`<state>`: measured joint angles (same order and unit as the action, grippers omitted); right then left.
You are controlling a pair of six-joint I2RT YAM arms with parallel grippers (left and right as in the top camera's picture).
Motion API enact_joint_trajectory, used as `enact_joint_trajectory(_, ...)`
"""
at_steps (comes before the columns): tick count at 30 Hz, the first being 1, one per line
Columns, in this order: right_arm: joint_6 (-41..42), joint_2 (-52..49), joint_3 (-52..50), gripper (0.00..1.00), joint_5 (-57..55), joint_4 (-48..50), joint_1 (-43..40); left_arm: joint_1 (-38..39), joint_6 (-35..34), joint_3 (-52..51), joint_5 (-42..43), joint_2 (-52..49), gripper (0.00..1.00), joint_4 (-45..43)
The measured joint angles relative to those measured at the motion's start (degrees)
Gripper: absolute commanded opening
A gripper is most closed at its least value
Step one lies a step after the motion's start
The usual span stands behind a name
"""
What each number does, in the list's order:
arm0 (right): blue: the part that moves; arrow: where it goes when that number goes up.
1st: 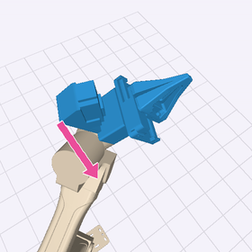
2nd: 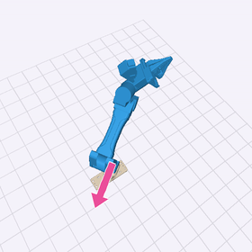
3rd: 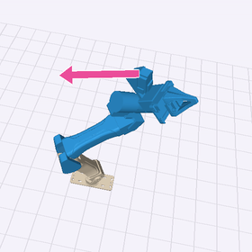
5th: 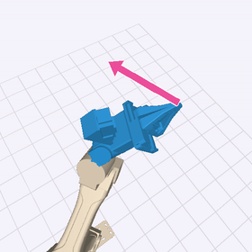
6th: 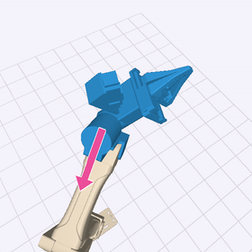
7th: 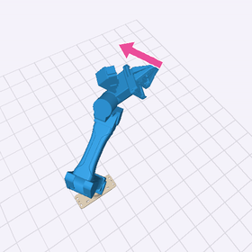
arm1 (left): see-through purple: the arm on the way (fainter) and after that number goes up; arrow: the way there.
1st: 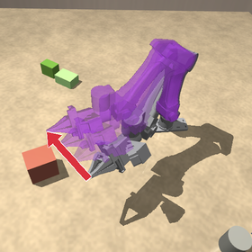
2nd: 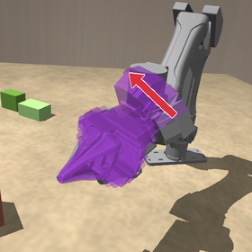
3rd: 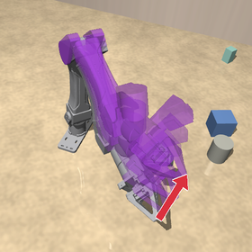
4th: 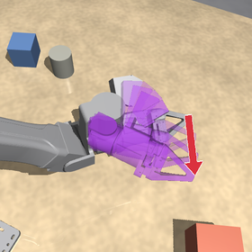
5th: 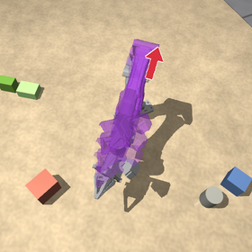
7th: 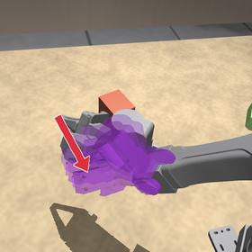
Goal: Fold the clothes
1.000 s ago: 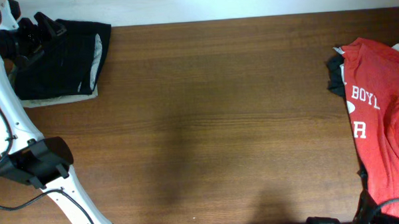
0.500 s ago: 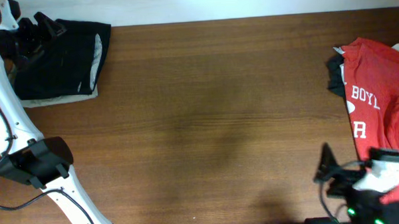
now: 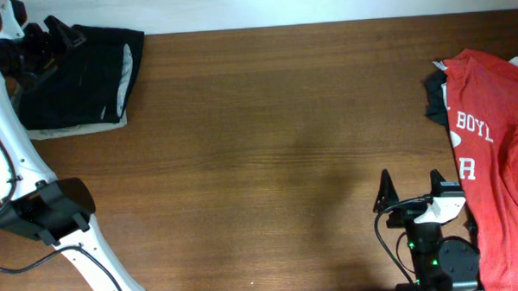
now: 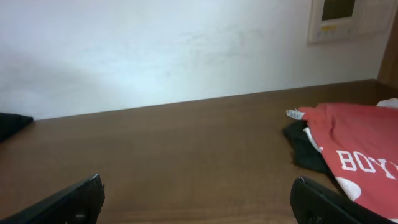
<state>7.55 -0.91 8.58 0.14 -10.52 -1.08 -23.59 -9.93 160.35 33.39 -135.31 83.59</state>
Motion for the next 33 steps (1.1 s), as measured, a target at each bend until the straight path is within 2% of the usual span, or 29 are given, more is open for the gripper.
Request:
enact_joint_trajectory(7, 0.0, 0.1, -7.0, 0.99, 0.0, 14.8, 0.0, 0.0, 0.0, 0.0, 0.0, 0.0, 0.99, 0.0)
enact_joint_trajectory(12, 0.2, 0.1, -8.0, 0.99, 0.0, 15.0, 0.0, 0.0, 0.0, 0.0, 0.0, 0.0, 0.99, 0.0)
enact_joint_trajectory(18, 0.2, 0.2, -8.0, 0.99, -0.7, 6.4, 0.0, 0.0, 0.0, 0.0, 0.0, 0.0, 0.99, 0.0)
enact_joint_trajectory(33, 0.2, 0.2, -8.0, 0.99, -0.9, 6.4, 0.0, 0.0, 0.0, 0.0, 0.0, 0.0, 0.99, 0.0)
